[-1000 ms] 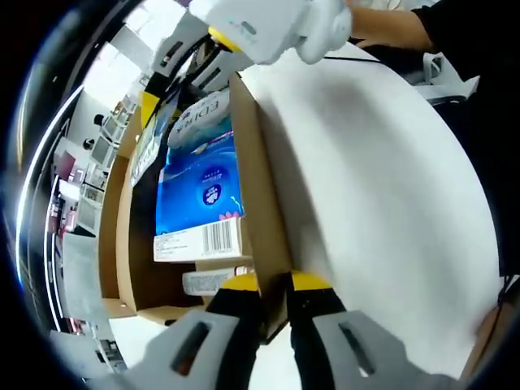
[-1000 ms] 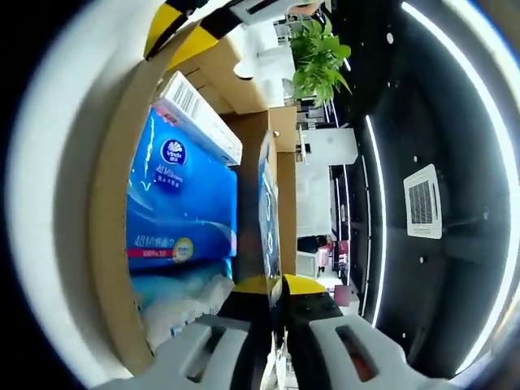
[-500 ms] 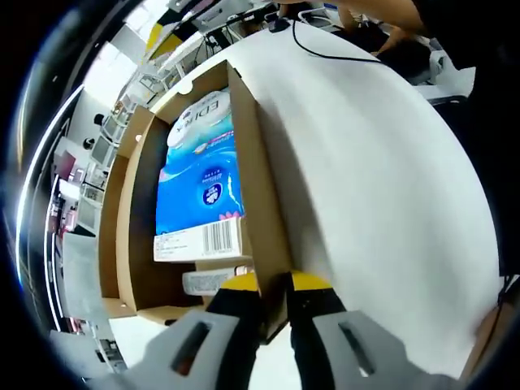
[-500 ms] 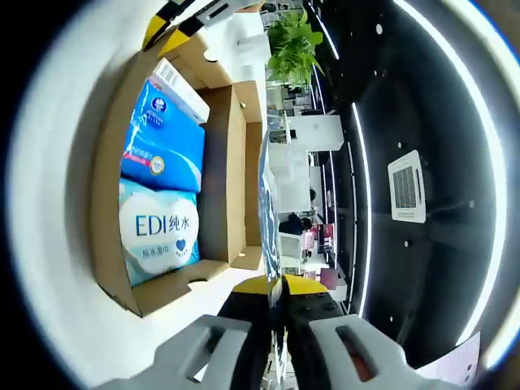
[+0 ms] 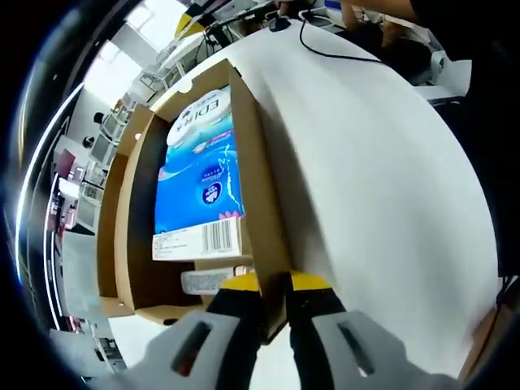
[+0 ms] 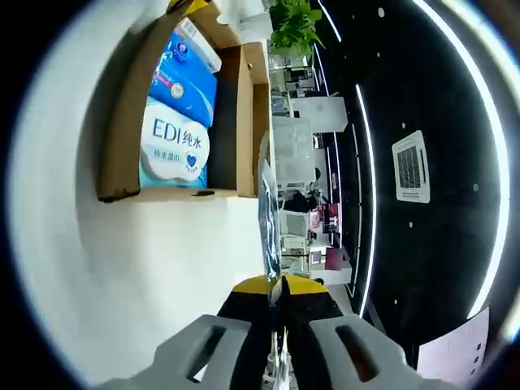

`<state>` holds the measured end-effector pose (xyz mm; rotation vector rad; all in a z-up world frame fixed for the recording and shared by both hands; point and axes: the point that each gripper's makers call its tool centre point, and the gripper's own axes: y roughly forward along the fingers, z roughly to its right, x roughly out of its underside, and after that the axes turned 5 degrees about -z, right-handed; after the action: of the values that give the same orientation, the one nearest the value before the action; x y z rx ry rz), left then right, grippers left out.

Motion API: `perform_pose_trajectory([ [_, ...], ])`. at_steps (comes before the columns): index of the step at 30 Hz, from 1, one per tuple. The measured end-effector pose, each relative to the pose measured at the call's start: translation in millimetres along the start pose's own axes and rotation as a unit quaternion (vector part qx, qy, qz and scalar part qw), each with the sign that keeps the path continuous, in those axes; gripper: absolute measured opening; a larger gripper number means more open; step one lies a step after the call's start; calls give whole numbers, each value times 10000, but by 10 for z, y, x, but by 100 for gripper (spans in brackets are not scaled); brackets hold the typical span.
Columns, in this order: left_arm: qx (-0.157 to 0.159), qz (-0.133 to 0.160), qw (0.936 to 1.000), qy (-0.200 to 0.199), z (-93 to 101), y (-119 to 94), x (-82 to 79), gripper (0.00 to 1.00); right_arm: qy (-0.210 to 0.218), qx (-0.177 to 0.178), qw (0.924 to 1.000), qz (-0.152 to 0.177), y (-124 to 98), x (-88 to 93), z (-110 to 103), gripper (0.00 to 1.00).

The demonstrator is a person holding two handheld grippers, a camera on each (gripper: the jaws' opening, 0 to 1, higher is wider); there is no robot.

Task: Operate the shoe box by opening the lid, removing the specified soft item, and placing it in the target area until the item is outside and the box remains undamaged.

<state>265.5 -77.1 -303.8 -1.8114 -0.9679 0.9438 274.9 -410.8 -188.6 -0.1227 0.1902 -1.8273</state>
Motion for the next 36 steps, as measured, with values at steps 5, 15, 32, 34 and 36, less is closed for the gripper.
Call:
perform_pose_trajectory([
  [5,119,13,9999,69,75,-19,-43,9,-29,-133,9999,-54,54,186,-151,1],
  [15,135,62,9999,10,86,-22,-54,9,-93,-417,9991,20,155,267,-471,1],
  [32,122,-49,9999,0,79,-8,-31,9,-113,-852,9962,171,233,238,-857,1],
  [34,121,-54,9999,-2,81,-9,-30,9,-110,-878,9959,176,234,236,-876,1],
  [36,119,-56,9999,-3,83,-10,-31,9,-82,-926,9955,201,239,226,-905,1],
])
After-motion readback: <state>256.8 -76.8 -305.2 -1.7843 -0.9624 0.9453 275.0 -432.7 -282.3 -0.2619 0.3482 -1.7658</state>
